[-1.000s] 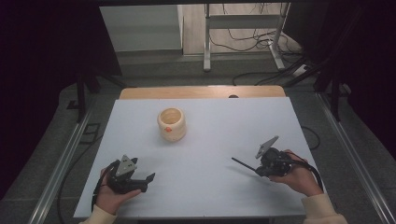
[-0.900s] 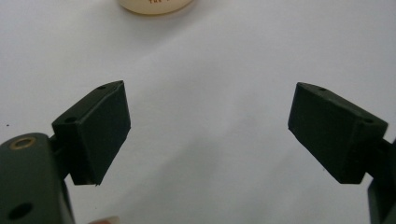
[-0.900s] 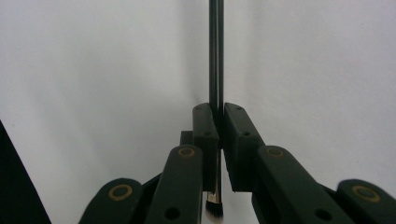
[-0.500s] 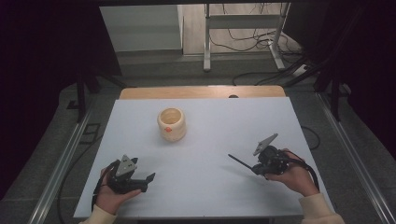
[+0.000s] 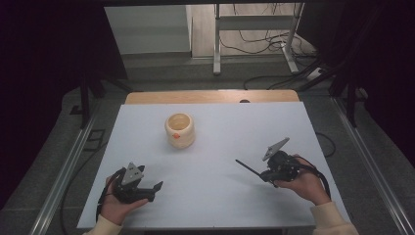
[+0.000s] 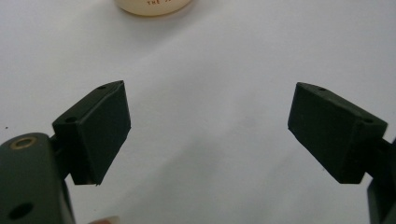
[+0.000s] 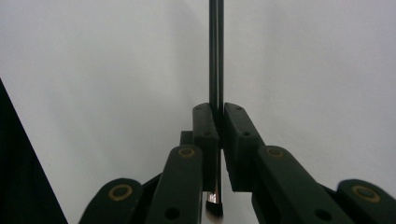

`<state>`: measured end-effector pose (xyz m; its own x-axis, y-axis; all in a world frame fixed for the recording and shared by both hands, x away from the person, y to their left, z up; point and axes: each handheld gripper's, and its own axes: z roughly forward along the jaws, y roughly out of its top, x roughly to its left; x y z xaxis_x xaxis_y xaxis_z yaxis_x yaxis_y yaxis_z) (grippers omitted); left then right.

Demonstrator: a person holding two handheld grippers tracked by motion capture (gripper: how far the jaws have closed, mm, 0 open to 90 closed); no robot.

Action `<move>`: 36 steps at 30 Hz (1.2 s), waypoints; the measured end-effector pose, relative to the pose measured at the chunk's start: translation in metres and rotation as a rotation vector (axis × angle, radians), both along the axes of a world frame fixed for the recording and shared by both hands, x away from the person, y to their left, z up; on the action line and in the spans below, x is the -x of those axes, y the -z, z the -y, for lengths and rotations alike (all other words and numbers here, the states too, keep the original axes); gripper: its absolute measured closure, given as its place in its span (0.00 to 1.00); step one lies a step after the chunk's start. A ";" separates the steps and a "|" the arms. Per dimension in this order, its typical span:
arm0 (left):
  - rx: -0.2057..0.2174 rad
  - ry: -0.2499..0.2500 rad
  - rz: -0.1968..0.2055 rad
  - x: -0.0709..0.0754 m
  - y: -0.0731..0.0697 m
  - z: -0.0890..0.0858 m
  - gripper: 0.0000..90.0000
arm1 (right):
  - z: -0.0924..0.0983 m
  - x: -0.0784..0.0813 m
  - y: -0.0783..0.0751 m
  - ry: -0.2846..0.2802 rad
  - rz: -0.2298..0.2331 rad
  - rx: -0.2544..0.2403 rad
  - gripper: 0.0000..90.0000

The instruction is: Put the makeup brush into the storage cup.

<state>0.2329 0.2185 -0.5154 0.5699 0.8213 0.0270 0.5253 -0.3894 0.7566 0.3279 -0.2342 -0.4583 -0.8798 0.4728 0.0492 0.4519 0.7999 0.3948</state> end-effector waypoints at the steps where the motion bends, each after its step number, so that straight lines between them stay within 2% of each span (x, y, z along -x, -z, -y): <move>1: 0.000 0.000 0.000 0.000 0.000 0.000 0.15 | -0.001 0.000 0.000 -0.001 0.000 -0.002 0.92; 11: -0.001 0.006 0.005 0.000 -0.001 0.001 0.15 | -0.012 0.000 -0.002 -0.008 -0.004 -0.010 0.92; 17: 0.002 0.005 0.006 0.001 -0.001 0.002 0.15 | -0.019 0.000 -0.003 -0.015 -0.007 -0.035 0.92; 36: -0.001 0.009 0.009 0.000 -0.002 0.004 0.15 | -0.042 -0.002 -0.007 -0.038 0.002 -0.043 0.92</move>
